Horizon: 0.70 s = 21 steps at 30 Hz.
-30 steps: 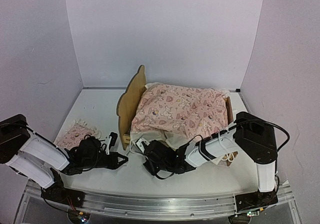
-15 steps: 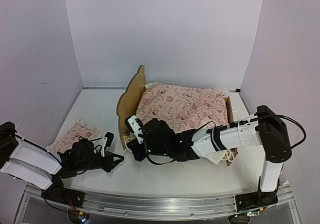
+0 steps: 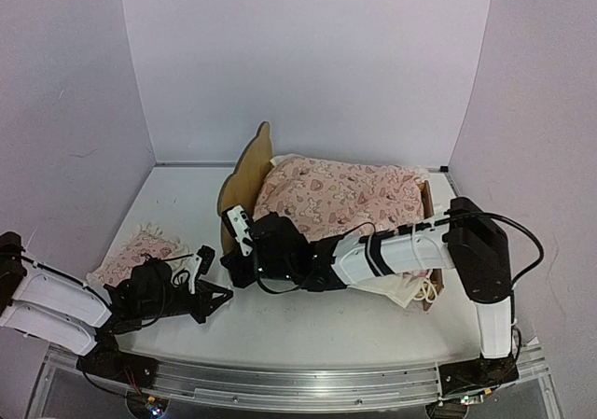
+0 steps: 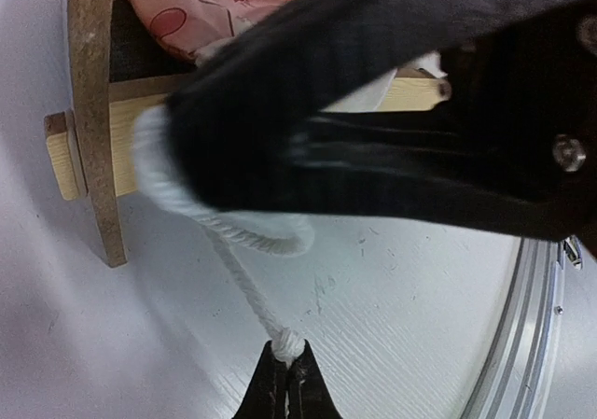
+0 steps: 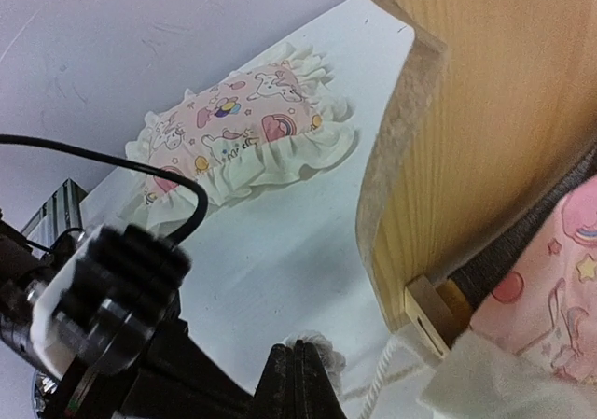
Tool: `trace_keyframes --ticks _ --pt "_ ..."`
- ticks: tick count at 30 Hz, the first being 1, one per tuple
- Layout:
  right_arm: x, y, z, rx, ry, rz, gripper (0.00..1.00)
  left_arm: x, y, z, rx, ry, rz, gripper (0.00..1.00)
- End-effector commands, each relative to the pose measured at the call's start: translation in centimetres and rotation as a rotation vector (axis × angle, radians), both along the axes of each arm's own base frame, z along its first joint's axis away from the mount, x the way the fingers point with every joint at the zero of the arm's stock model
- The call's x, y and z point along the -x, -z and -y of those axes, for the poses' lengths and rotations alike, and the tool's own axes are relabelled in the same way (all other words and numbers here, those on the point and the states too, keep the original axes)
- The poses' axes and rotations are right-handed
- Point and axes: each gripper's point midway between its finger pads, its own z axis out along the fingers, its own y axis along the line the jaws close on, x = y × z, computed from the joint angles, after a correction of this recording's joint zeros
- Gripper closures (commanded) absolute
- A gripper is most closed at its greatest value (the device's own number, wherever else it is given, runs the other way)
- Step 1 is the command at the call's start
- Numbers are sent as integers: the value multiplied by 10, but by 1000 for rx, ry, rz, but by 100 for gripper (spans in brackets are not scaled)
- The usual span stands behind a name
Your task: Set up the pet bed
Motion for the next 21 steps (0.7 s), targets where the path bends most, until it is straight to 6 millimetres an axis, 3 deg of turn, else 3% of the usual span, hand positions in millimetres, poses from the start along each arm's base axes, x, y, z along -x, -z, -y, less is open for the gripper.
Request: trace_keyframes --ticks 1,6,9,10,12,16,21 --pt "-4 -9 -26 -33 -43 16 100 5 -19 9 41 63 71 100" --pt "-3 20 -25 74 -64 23 99 6 -18 12 38 80 67 100" --pt "0 36 -21 148 -69 -14 94 5 -19 13 39 80 70 100" --pt "1 32 -21 145 -69 -20 91 4 -19 13 38 79 71 100" --pt "7 27 -15 154 -71 -76 75 4 -20 14 39 78 71 100" --pt "13 1 -6 163 -58 -127 57 4 -19 14 41 78 63 100" --pt "23 -26 13 179 -66 -159 47 3 -20 15 50 68 51 100"
